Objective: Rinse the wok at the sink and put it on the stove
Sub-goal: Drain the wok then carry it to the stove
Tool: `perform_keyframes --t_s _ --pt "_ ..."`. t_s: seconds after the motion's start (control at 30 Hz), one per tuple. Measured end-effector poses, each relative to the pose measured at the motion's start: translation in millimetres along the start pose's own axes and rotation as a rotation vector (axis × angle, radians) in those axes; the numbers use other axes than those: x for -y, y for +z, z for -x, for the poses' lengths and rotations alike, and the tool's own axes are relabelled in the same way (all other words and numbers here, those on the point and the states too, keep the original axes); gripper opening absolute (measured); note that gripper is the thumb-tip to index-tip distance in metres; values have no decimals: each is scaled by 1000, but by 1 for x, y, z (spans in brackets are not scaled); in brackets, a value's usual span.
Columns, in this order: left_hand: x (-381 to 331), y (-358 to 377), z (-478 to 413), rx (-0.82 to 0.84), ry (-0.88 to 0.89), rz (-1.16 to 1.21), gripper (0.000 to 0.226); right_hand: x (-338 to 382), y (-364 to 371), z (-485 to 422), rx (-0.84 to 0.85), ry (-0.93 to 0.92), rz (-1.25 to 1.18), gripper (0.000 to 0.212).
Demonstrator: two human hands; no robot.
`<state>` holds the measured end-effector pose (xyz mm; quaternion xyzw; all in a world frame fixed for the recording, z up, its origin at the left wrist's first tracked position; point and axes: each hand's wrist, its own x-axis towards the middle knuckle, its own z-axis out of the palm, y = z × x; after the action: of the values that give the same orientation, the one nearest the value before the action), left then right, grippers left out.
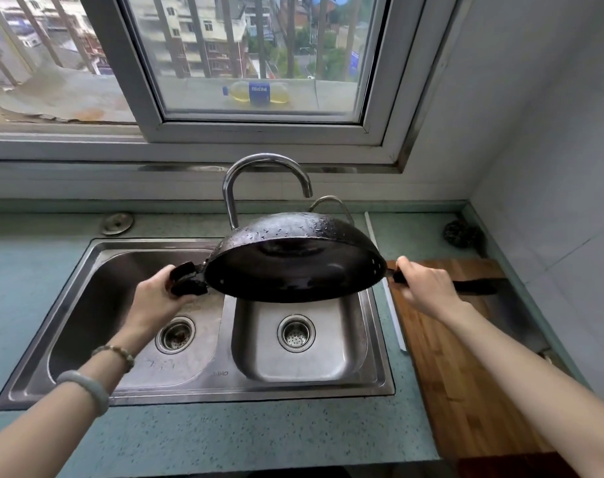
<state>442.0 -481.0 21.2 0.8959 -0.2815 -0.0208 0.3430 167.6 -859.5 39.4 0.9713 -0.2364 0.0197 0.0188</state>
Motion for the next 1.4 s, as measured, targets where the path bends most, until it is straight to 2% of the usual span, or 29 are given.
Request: perform_keyframes --t_s 0.1,0.2,0.27,0.33,0.4,0.47,0.57,0.63,0.7,0.77,0.83,0.9,0.97,1.07,1.13,1.2,1.3,1.33,1.4 --pt "-11 -10 -7 -43 29 58 35 -6 -12 -6 -113 -21 -9 35" --pt "-26 -26 -12 -161 66 122 48 -10 -23 -3 -249 -19 -21 34" --pt "-28 -25 -5 -200 66 134 52 -7 -14 8 -266 0 -44 35" --pt "-19 -12 8 -121 44 90 54 -1 5 20 -134 12 -66 35" --pt "-7 2 14 -9 3 13 45 0 19 23 43 34 -65 38" --pt "1 7 12 58 -42 -47 37 -4 22 19 90 40 -39 40" --pt "-9 -2 -1 -2 49 -103 37 -9 7 12 -77 -12 -4 38" --pt "-19 -14 -8 -98 108 -76 31 -12 -4 10 -240 -32 14 35" --pt "-23 -19 -7 -172 134 -16 30 -15 -9 12 -305 -21 7 35" --pt "-20 -14 -1 -166 142 -34 33 -14 -3 17 -258 -27 7 37" --pt "-11 1 5 -82 103 -92 35 -9 3 20 -81 -13 -2 35" --pt "-9 8 6 -13 -16 -82 35 -9 3 16 64 19 -8 36" --pt "-11 5 5 -14 -30 -38 36 -11 -5 12 27 18 4 35" --pt "-21 -10 2 -126 88 -9 38 -19 -18 12 -207 -36 33 33" --pt "-22 -18 0 -174 130 37 45 -22 -21 14 -274 -26 20 35" --pt "-17 -15 -2 -164 134 36 45 -18 -20 14 -223 -17 -9 32" --pt "-13 -2 -1 -36 74 -68 33 -10 -8 13 22 17 12 37" --pt "-12 -1 0 7 36 -68 36 -9 -6 12 52 20 31 37" --pt "-11 -3 -1 20 35 -59 38 -11 -10 10 -32 -11 30 34"
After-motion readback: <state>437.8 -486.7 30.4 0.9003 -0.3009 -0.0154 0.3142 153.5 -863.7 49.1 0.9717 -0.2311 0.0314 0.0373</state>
